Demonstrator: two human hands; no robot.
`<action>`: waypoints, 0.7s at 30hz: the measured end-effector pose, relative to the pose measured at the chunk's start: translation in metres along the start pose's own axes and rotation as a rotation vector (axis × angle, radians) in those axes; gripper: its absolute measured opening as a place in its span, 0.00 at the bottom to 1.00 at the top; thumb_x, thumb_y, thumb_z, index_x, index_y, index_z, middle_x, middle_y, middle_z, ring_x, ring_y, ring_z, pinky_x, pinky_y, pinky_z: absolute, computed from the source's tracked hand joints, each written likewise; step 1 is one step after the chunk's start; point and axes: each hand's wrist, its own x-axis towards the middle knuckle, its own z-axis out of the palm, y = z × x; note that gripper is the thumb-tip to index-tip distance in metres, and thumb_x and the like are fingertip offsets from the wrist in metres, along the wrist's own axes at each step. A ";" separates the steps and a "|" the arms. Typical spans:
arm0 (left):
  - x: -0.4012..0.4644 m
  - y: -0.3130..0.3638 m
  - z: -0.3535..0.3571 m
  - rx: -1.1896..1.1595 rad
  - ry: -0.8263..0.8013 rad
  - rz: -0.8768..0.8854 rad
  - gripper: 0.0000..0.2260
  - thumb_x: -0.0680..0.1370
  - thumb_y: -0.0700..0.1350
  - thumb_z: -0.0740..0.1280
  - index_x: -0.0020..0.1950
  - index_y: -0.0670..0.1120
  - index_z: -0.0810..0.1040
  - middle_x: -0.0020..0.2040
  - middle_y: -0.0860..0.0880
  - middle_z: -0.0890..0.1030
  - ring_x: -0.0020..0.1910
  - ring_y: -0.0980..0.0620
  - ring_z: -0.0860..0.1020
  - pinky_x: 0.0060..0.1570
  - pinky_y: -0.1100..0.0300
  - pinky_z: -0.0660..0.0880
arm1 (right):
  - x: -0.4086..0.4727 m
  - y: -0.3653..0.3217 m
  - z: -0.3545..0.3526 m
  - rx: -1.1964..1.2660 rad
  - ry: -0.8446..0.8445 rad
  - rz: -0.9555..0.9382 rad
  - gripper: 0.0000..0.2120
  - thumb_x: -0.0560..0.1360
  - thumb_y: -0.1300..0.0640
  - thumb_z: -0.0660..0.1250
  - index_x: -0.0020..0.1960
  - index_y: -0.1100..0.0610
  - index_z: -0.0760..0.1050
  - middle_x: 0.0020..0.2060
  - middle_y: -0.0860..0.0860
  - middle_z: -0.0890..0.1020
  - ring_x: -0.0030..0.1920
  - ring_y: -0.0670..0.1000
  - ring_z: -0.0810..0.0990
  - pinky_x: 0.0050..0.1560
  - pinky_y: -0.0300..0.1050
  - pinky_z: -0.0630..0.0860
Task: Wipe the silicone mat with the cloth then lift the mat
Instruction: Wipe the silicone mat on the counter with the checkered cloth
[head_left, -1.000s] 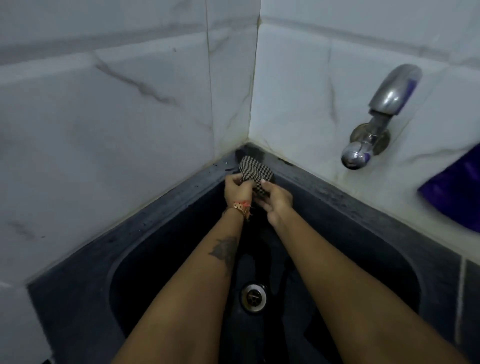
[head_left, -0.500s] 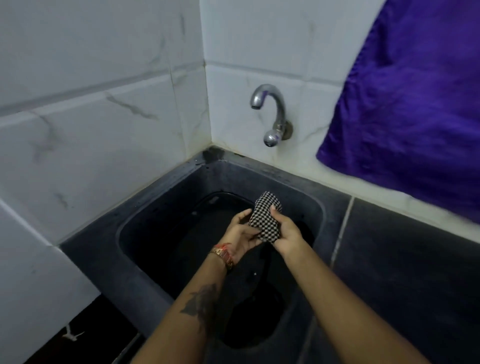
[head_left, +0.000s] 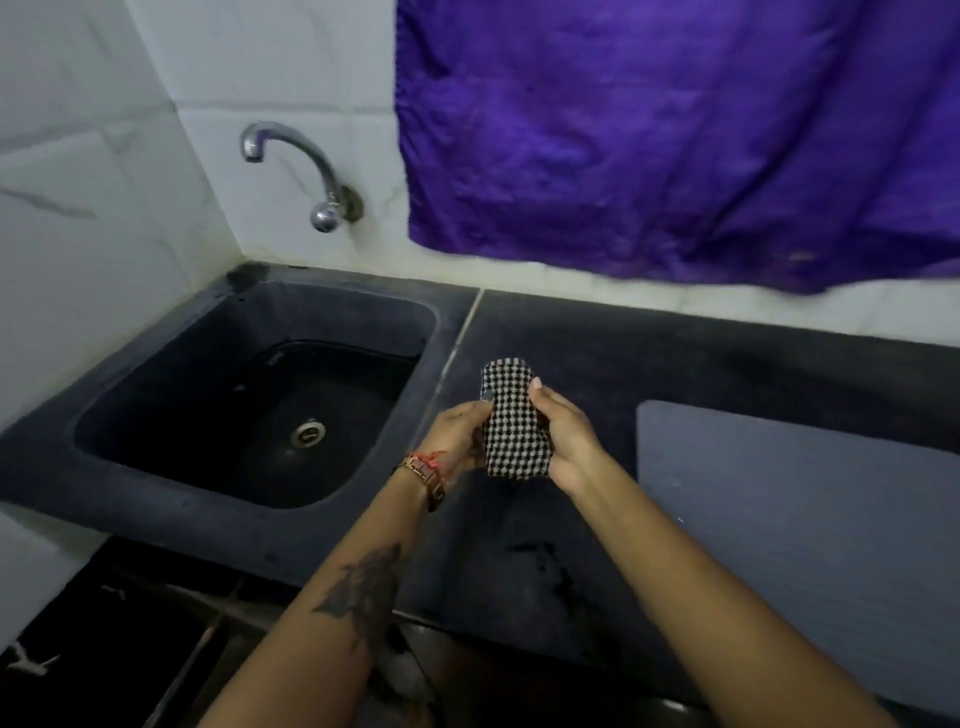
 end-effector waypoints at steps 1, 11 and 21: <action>-0.004 -0.004 0.013 -0.011 -0.039 -0.003 0.08 0.80 0.46 0.59 0.51 0.45 0.77 0.46 0.48 0.80 0.42 0.54 0.79 0.37 0.59 0.78 | -0.009 -0.004 -0.015 0.016 0.003 -0.006 0.11 0.78 0.53 0.62 0.55 0.57 0.77 0.48 0.56 0.83 0.46 0.54 0.82 0.44 0.51 0.79; -0.033 -0.041 0.124 -0.012 -0.319 -0.104 0.05 0.81 0.43 0.58 0.53 0.48 0.72 0.45 0.49 0.78 0.42 0.52 0.76 0.44 0.55 0.76 | -0.088 -0.012 -0.117 -0.108 0.399 -0.273 0.08 0.78 0.56 0.63 0.51 0.60 0.77 0.45 0.55 0.82 0.43 0.51 0.80 0.41 0.44 0.78; -0.055 -0.067 0.200 0.059 -0.374 -0.137 0.04 0.78 0.40 0.63 0.50 0.45 0.69 0.44 0.46 0.77 0.42 0.52 0.78 0.38 0.57 0.79 | -0.148 0.003 -0.188 -0.466 0.441 -0.344 0.15 0.70 0.39 0.63 0.50 0.45 0.80 0.48 0.46 0.83 0.50 0.45 0.81 0.49 0.45 0.79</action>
